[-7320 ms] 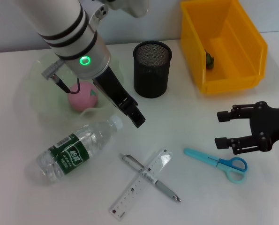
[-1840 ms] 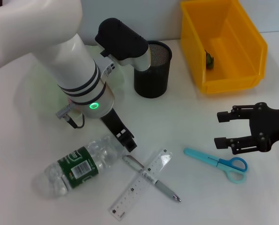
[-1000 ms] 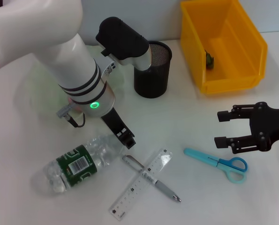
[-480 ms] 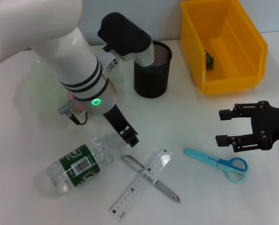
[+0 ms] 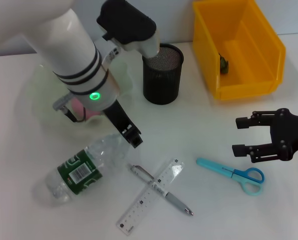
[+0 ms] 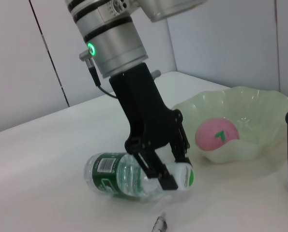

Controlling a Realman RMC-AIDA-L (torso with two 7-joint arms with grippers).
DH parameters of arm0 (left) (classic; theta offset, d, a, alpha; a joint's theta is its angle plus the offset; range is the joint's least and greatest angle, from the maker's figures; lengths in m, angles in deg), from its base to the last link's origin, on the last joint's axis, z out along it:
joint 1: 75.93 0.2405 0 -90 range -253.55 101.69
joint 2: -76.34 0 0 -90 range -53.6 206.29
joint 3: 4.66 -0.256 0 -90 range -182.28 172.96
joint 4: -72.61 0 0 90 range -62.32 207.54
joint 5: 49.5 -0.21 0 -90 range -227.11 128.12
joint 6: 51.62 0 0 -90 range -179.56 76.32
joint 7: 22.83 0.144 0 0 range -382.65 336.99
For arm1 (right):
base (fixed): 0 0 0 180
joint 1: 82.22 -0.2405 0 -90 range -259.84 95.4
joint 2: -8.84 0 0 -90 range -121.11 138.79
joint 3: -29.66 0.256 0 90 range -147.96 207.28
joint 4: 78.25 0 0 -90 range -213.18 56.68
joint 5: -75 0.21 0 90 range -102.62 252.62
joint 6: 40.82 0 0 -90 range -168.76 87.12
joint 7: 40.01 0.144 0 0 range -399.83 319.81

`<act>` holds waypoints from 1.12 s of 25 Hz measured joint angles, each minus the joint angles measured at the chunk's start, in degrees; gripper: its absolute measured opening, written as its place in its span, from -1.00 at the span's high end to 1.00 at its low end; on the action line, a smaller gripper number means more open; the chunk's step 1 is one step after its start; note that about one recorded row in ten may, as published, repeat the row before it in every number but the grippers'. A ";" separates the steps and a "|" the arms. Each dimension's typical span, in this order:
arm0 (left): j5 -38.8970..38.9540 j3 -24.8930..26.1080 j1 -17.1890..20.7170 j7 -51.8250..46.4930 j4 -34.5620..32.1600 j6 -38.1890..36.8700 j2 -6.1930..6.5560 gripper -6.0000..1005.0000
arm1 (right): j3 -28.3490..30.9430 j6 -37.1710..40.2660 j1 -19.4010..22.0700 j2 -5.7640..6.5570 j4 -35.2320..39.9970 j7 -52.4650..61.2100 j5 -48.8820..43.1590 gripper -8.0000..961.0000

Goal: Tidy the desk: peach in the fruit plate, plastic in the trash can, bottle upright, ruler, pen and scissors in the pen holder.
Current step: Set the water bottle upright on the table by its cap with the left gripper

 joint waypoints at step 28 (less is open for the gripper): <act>-3.96 17.44 6.34 2.06 -15.91 -15.07 0.56 0.12 | 0.02 0.28 0.11 0.46 0.09 -0.58 0.00 -0.63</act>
